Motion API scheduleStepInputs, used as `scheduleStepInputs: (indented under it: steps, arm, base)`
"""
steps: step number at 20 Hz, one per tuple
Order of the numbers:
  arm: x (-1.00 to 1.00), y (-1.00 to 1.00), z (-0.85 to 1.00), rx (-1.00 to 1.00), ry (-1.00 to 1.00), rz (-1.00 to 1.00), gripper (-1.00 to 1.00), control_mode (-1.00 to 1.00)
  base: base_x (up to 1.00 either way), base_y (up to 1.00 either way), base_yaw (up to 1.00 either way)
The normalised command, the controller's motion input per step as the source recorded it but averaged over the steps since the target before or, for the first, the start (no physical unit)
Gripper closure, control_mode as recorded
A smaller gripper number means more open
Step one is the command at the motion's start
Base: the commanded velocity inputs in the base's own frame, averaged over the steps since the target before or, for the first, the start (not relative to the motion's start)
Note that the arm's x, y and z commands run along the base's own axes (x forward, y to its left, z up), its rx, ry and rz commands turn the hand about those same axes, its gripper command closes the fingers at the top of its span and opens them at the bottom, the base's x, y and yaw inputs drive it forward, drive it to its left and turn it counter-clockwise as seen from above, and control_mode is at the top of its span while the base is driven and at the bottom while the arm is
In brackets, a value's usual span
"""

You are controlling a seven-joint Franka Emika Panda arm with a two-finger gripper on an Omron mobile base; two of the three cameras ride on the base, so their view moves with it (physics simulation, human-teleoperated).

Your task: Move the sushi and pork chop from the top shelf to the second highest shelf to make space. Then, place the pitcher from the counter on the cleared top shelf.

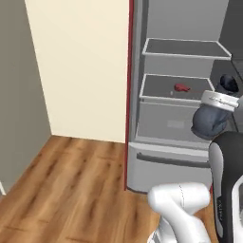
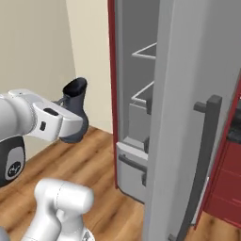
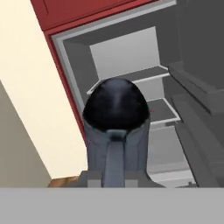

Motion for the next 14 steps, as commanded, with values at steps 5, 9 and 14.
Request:
scheduleStepInputs:
  steps: [5, 9, 14]
  arm:
    - [0.0, 0.0, 0.0, 0.0, 0.0, 0.0, 1.0, 1.0]
    - [0.0, 0.0, 0.0, 0.0, 0.0, 0.0, 1.0, 1.0]
    - [0.0, 0.0, 0.0, 0.0, 0.0, 0.0, 1.0, 1.0]
  base:
    - [0.42, 0.15, -0.42]
    - [0.43, 0.35, -0.28]
    - [0.42, 0.19, -0.25]
